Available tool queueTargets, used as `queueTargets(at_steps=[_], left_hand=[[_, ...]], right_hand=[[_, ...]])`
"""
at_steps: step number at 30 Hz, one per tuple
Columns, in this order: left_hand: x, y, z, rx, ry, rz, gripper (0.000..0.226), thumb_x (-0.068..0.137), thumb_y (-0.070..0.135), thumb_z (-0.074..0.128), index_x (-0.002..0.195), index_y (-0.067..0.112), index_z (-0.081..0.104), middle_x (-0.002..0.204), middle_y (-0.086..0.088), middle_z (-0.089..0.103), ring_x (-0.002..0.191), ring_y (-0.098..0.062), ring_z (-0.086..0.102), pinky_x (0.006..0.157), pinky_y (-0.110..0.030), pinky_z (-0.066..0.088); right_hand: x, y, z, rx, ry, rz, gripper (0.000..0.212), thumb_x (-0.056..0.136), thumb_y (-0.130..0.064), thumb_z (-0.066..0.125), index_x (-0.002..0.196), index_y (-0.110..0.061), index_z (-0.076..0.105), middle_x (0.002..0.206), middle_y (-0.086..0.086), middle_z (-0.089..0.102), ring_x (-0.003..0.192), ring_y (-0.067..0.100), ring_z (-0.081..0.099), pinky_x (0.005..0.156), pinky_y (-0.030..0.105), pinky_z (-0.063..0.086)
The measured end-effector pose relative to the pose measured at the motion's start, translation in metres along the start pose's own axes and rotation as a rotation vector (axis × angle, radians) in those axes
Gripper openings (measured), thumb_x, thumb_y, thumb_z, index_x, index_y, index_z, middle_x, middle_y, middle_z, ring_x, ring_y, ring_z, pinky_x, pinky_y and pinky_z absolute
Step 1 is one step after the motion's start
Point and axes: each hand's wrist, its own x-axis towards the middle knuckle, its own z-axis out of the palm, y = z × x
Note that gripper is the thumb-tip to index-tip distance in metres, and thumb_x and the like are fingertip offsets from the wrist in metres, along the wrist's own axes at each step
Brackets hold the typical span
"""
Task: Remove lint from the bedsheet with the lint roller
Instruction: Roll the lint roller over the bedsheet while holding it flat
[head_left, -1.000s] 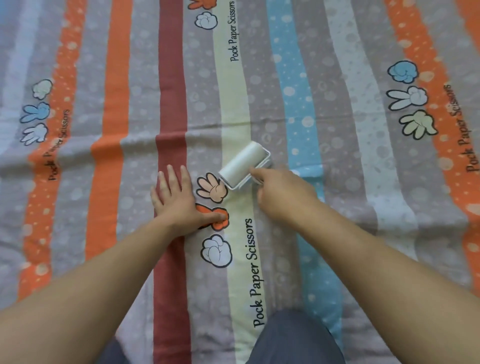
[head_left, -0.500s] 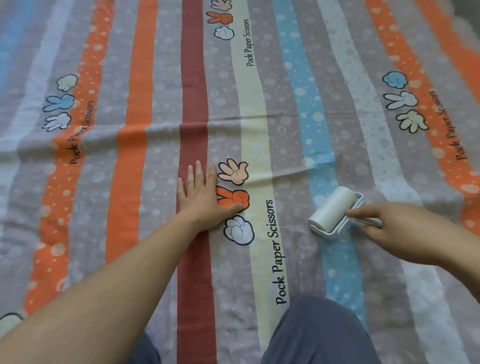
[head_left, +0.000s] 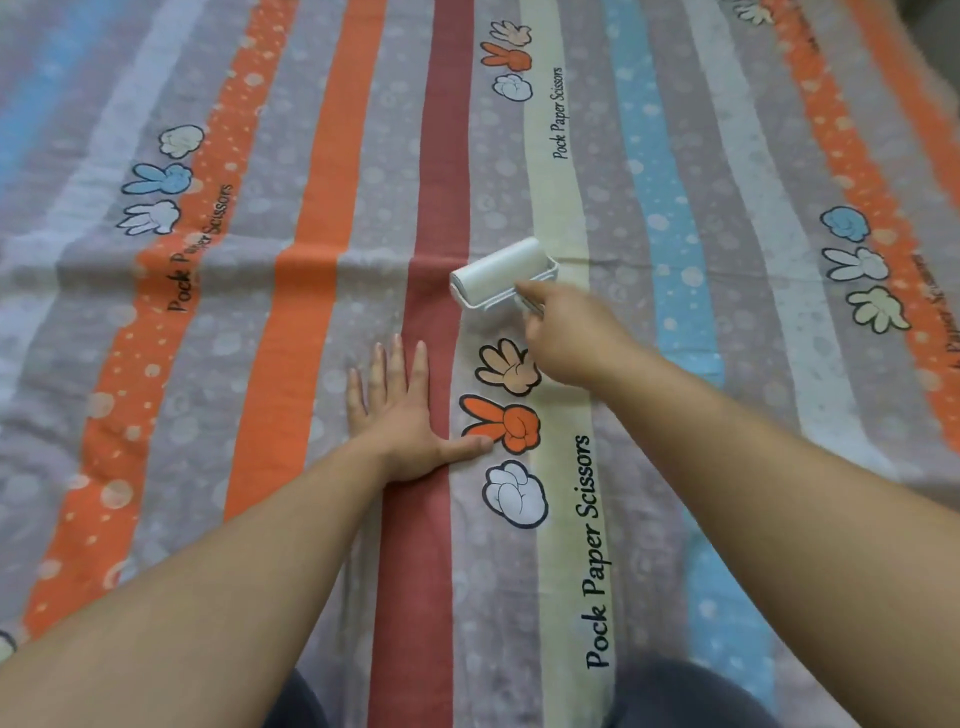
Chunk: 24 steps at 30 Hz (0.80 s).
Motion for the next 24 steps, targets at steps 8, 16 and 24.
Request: queueTargets(at_steps=[8, 16, 24], left_hand=[[0.002, -0.002, -0.003, 0.002, -0.069, 0.012, 0.144, 0.057, 0.102, 0.043, 0.149, 0.028, -0.04, 0.155, -0.003, -0.048, 0.139, -0.021, -0.049, 0.114, -0.051, -0.029], [-0.001, 0.002, -0.003, -0.019, 0.005, -0.014, 0.106, 0.086, 0.085, 0.032, 0.157, 0.029, -0.023, 0.162, -0.002, -0.036, 0.148, -0.02, -0.035, 0.119, -0.05, -0.022], [-0.021, -0.001, 0.0, -0.011, 0.048, -0.018, 0.102, 0.083, 0.089, 0.018, 0.159, 0.032, -0.018, 0.164, 0.002, -0.03, 0.15, -0.017, -0.031, 0.121, -0.049, -0.019]], right_hand=[[-0.023, 0.031, 0.004, -0.148, -0.136, 0.069, 0.045, 0.093, -0.022, 0.046, 0.136, -0.034, 0.05, 0.13, 0.003, 0.06, 0.113, 0.028, 0.058, 0.095, 0.039, 0.049], [-0.129, 0.083, -0.012, -0.276, -0.181, 0.146, 0.046, 0.094, -0.03, 0.043, 0.136, -0.048, 0.045, 0.132, -0.006, 0.059, 0.117, 0.023, 0.056, 0.086, 0.036, 0.049], [-0.176, 0.108, -0.033, -0.357, -0.275, 0.197, 0.045, 0.095, -0.031, 0.044, 0.137, -0.047, 0.047, 0.137, -0.009, 0.056, 0.119, 0.018, 0.056, 0.09, 0.029, 0.047]])
